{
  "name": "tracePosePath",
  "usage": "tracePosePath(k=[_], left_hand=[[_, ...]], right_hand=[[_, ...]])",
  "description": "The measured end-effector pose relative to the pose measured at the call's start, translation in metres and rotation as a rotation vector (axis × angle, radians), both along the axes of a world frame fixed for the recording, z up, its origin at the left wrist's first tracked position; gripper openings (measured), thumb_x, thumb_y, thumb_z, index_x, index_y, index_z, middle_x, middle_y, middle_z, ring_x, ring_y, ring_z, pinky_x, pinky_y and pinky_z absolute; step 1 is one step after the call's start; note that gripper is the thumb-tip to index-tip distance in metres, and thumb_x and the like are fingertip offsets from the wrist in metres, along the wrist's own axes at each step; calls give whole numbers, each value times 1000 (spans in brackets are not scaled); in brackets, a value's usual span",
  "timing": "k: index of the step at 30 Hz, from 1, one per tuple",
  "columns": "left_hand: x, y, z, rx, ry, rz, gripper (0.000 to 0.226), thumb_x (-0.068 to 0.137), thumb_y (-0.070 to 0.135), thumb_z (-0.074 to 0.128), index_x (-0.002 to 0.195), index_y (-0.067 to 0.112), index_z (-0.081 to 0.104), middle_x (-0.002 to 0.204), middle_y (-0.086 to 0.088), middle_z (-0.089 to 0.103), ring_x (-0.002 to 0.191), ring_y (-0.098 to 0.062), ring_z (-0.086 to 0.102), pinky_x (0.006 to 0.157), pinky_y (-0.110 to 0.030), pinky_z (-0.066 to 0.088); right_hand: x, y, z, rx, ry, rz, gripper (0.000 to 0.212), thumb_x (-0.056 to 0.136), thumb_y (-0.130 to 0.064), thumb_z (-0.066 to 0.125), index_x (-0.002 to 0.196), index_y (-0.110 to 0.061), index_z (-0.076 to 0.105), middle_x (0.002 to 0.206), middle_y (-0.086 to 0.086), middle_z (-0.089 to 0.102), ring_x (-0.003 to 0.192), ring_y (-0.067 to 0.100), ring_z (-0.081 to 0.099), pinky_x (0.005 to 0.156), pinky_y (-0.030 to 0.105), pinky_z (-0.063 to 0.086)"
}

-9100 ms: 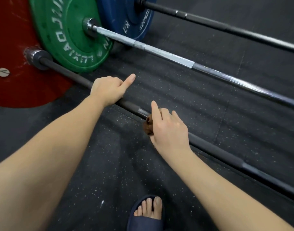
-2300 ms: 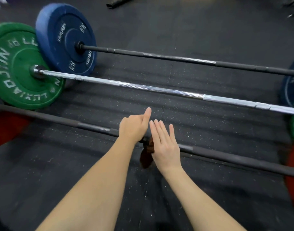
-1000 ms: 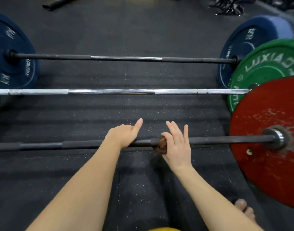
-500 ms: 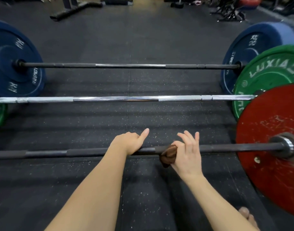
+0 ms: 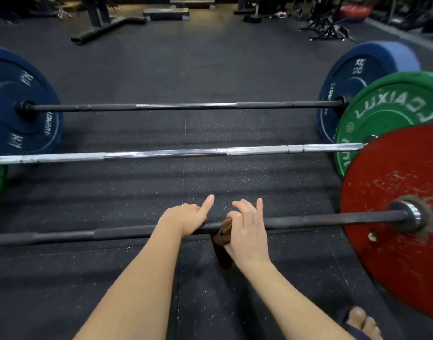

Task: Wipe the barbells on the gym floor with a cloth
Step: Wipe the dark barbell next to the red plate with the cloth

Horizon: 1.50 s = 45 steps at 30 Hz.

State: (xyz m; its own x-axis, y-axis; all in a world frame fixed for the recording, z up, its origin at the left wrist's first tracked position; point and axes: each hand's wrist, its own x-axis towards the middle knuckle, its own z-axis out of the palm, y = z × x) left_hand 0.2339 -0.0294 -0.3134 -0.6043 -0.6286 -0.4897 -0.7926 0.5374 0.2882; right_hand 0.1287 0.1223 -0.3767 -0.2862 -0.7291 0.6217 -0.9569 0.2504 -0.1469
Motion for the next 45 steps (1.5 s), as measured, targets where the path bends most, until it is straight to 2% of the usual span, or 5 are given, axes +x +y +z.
tracePosePath(k=[11, 16, 21, 40, 45], left_hand=[[-4, -2, 4, 84, -111, 27, 102, 89, 81, -9, 134, 27, 65, 142, -5, 59, 130, -27, 52, 104, -41, 34], [-3, -3, 3, 174, -103, 57, 111, 82, 87, -12, 138, 28, 63, 93, -5, 67, 105, -26, 67, 89, -40, 39], [-2, -3, 0, 119, -26, 62, 103, 88, 84, -7, 135, 28, 65, 142, -5, 59, 128, -28, 54, 101, -42, 37], [-88, 77, 9, 31, 91, -167, 97, 96, 73, -7, 109, 17, 72, 115, -10, 69, 109, -31, 61, 96, -44, 42], [-91, 69, 7, 148, 43, -110, 103, 91, 79, -9, 135, 20, 64, 133, -11, 64, 121, -32, 59, 103, -45, 42]], right_hand=[[-46, 32, 4, 11, 33, -25, 73, 47, -10, 92, 107, -8, 51, 125, 14, 44, 124, 38, 46, 123, 60, 10], [-45, 35, 5, 5, -22, -39, 73, 51, -16, 95, 108, -9, 49, 125, 14, 45, 124, 40, 49, 124, 59, 11], [-17, 10, 3, -16, -10, -13, 64, 57, -15, 88, 107, -8, 49, 125, 15, 44, 123, 41, 51, 121, 63, 18], [-88, 70, 3, -18, -24, -209, 69, 55, -19, 96, 106, -8, 51, 127, 15, 42, 124, 41, 48, 125, 57, 13], [-69, 59, -1, -62, -96, -270, 73, 55, -17, 97, 109, -7, 49, 130, 16, 40, 127, 40, 43, 127, 53, 7]])
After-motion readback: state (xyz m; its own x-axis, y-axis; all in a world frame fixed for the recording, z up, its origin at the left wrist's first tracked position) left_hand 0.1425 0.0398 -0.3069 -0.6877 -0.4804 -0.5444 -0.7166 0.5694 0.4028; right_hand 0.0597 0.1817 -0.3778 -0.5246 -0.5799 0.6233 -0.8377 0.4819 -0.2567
